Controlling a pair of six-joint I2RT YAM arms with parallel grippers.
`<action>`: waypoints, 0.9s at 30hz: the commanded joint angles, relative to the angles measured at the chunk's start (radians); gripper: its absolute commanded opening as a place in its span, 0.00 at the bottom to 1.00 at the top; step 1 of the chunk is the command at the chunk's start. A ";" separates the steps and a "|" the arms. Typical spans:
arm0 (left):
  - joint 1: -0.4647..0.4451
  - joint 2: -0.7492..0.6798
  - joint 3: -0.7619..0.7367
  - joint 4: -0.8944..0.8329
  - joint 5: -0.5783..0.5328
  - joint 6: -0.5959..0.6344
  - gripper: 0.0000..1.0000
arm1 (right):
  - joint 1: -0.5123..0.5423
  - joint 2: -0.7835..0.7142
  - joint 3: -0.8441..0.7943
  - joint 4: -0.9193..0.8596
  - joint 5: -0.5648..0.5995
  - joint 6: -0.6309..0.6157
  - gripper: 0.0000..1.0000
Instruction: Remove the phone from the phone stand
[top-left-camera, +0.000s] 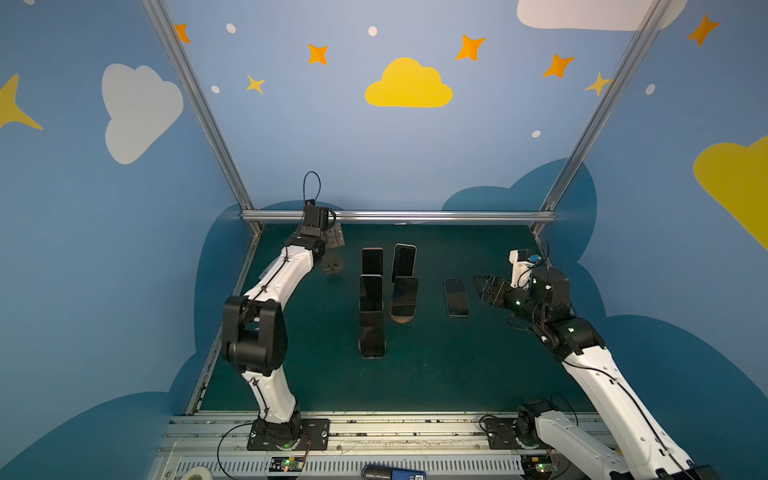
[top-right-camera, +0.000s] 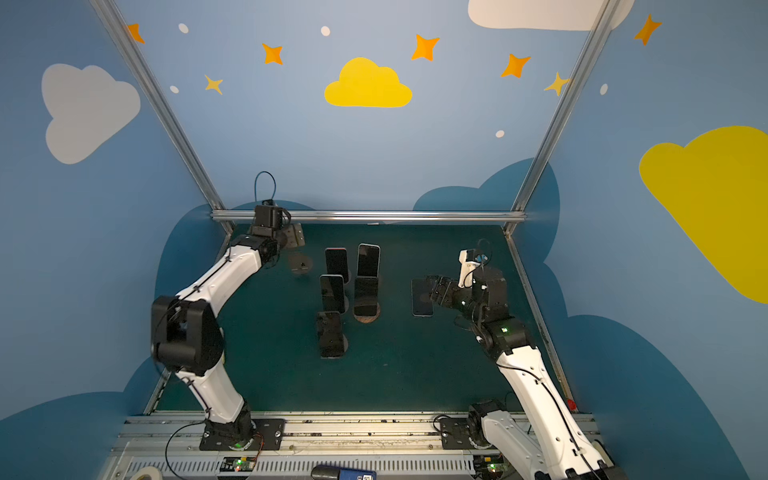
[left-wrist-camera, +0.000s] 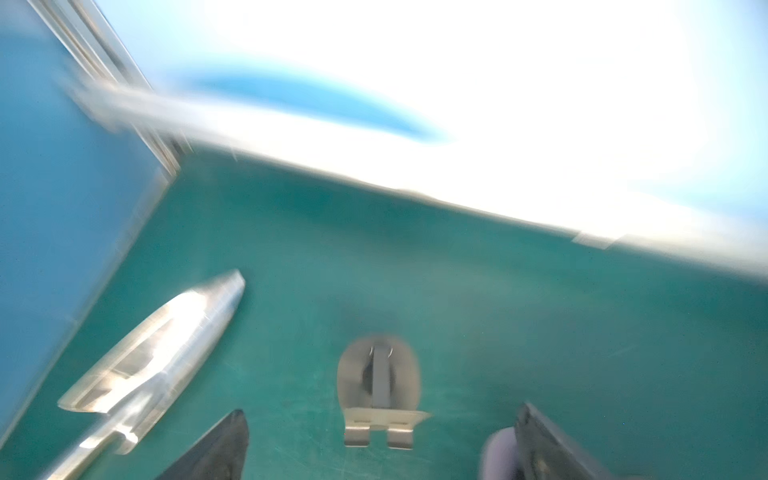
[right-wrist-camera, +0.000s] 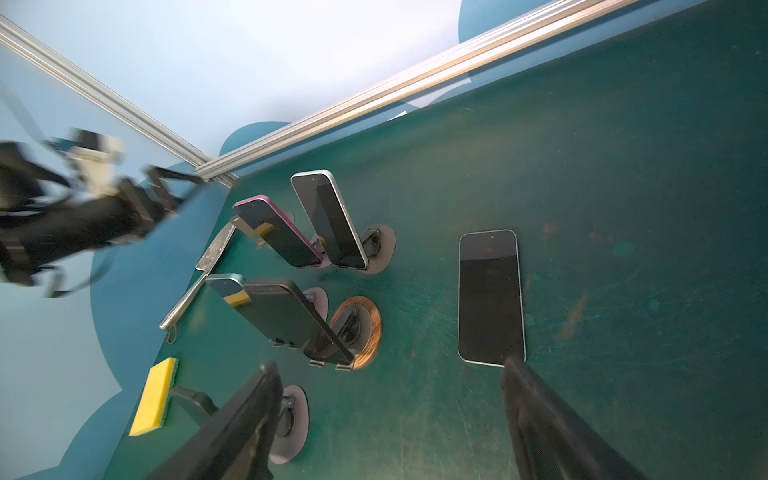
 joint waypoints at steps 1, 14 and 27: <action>0.001 -0.174 -0.019 -0.015 0.079 -0.074 1.00 | 0.017 -0.035 0.019 -0.072 0.009 0.001 0.83; -0.140 -0.702 -0.604 0.396 0.118 -0.232 1.00 | 0.328 -0.289 -0.219 0.020 0.226 0.048 0.77; -0.143 -0.913 -0.707 0.379 -0.074 -0.262 1.00 | 0.793 -0.215 -0.227 0.114 0.751 -0.028 0.86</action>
